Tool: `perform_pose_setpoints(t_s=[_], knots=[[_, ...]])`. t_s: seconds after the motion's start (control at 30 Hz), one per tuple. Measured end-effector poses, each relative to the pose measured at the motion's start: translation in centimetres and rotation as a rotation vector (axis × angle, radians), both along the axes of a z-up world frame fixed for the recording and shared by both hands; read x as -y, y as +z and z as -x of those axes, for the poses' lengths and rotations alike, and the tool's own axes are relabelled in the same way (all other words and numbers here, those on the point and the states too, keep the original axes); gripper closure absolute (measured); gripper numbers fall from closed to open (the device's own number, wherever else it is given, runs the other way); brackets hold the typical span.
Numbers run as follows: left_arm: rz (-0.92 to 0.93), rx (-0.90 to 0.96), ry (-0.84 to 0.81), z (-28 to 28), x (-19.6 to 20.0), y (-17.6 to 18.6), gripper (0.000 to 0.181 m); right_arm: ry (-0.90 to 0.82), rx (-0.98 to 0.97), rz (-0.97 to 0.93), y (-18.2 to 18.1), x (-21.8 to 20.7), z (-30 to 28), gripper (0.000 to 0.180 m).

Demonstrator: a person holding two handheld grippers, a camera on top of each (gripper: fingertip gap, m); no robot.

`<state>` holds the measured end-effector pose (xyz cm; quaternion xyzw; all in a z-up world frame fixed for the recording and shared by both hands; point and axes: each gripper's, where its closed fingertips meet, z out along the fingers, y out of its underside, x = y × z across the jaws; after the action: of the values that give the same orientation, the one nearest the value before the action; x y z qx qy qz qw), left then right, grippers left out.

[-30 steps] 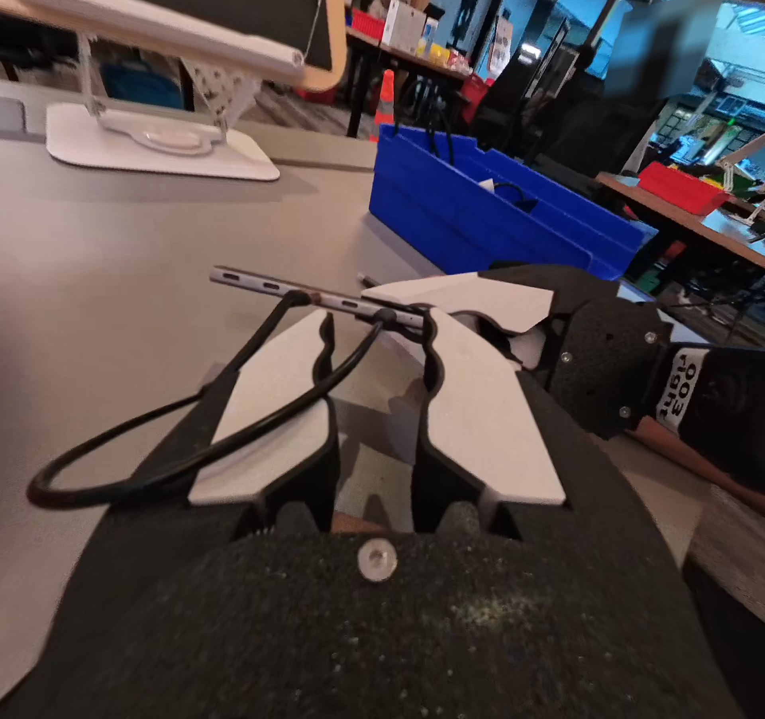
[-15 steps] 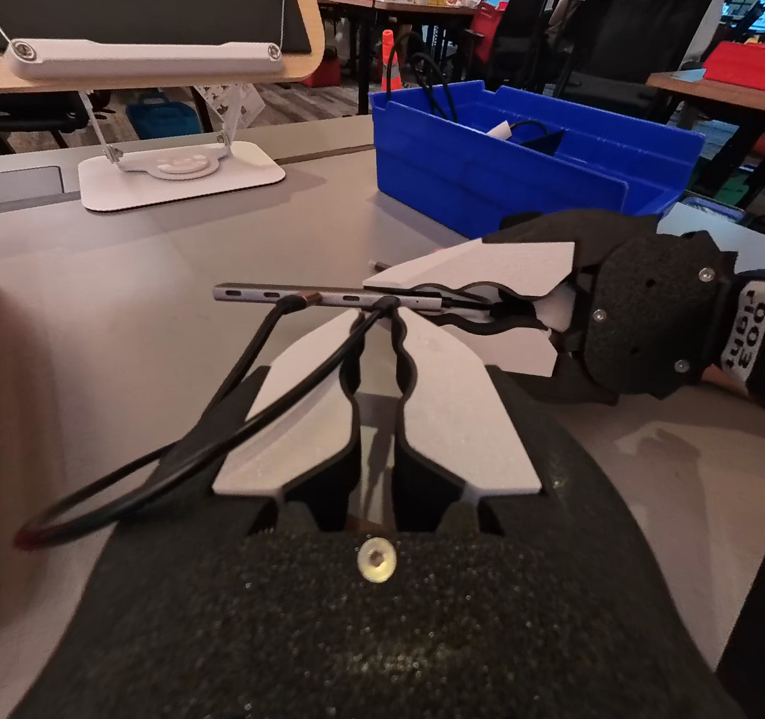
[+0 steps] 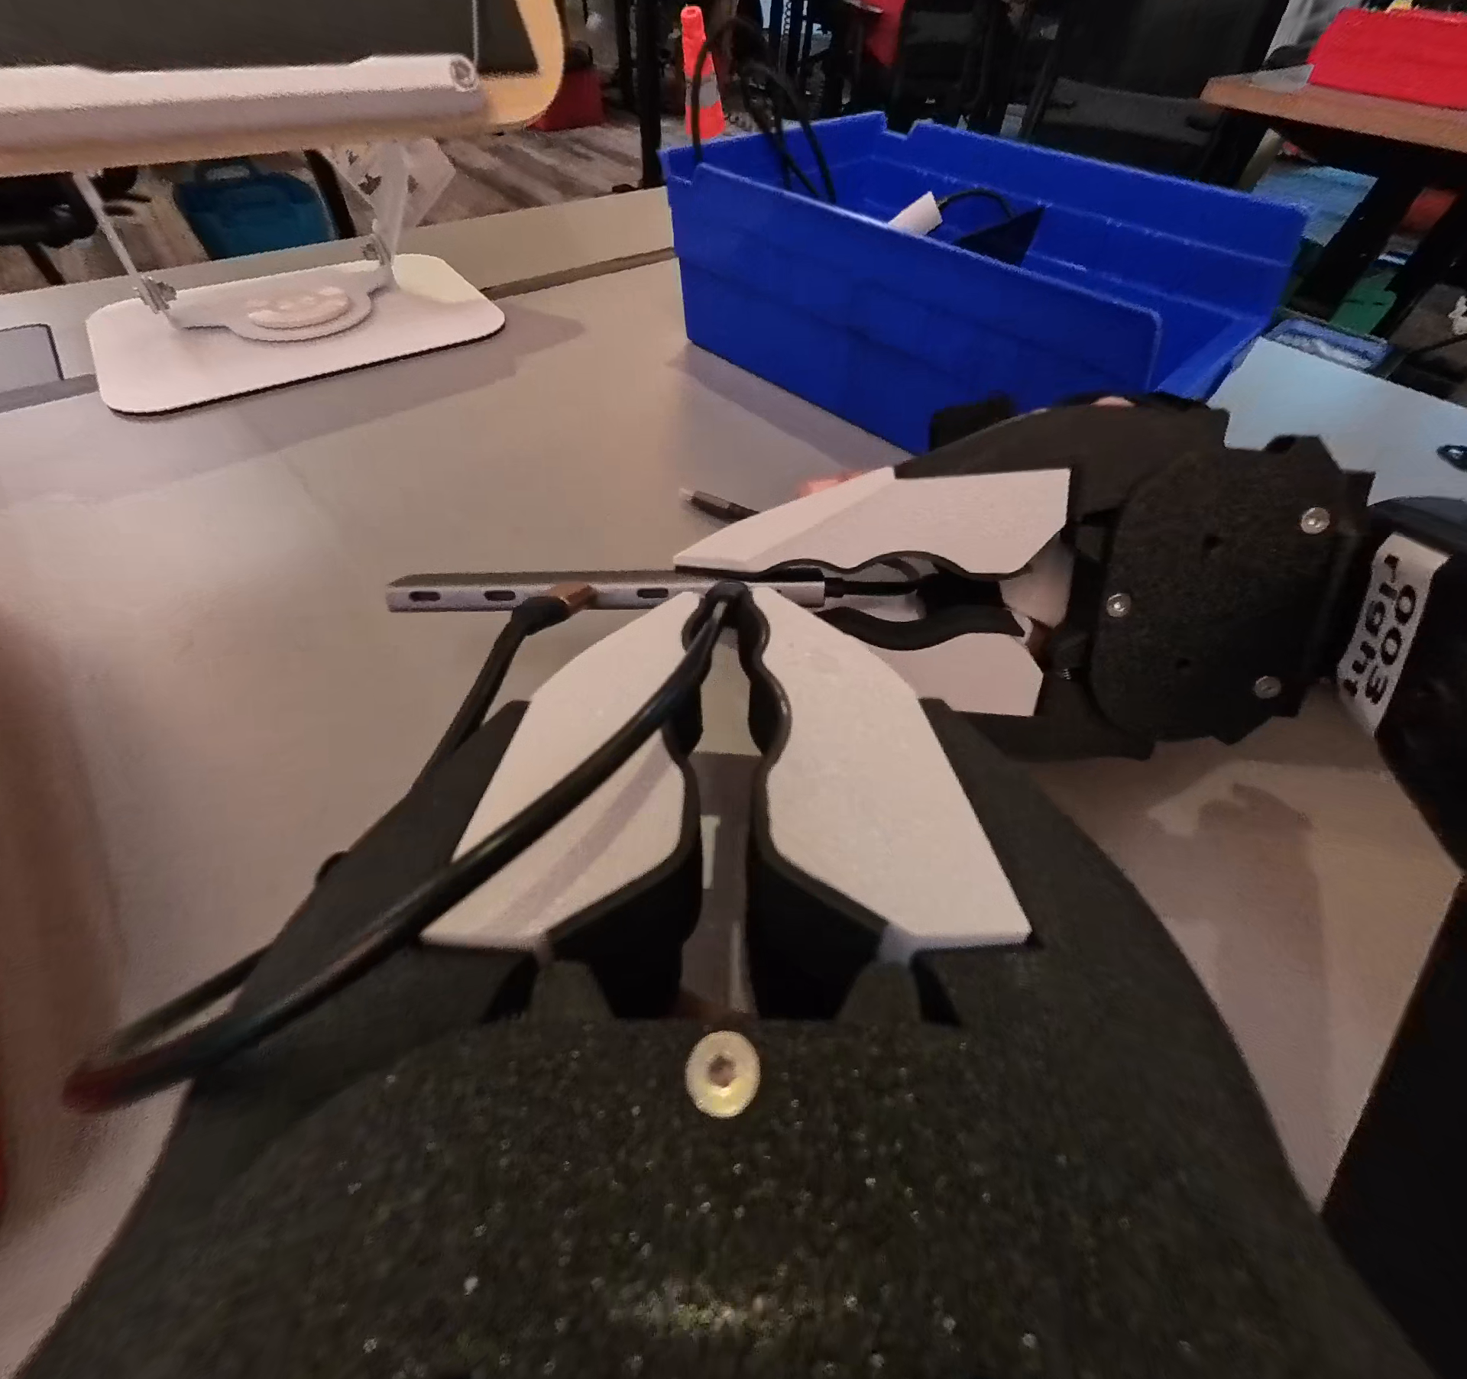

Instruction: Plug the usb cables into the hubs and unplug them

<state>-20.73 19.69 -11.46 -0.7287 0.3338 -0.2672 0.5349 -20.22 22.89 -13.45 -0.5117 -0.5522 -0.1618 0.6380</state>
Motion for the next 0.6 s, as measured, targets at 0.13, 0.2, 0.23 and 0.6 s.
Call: perform_pose_setpoints(t_s=[0.13,0.2,0.23,0.6], knots=[[-0.019,-0.049,0.012,0.03,0.09,-0.22,0.174,-0.012,-0.007,0.032,-0.33,0.07,0.11,0.172],[-0.02,-0.062,0.021,0.01,0.05,-0.41,0.174,-0.024,0.009,0.027,-0.48,0.01,0.08,0.172],[-0.025,-0.078,0.023,-0.02,0.04,-0.55,0.174,-0.031,0.016,0.03,-0.61,-0.02,0.05,0.172],[-0.091,-0.138,0.04,-0.15,-0.07,-0.49,0.175,-0.067,-0.007,0.021,-0.25,-0.26,0.02,0.172]])
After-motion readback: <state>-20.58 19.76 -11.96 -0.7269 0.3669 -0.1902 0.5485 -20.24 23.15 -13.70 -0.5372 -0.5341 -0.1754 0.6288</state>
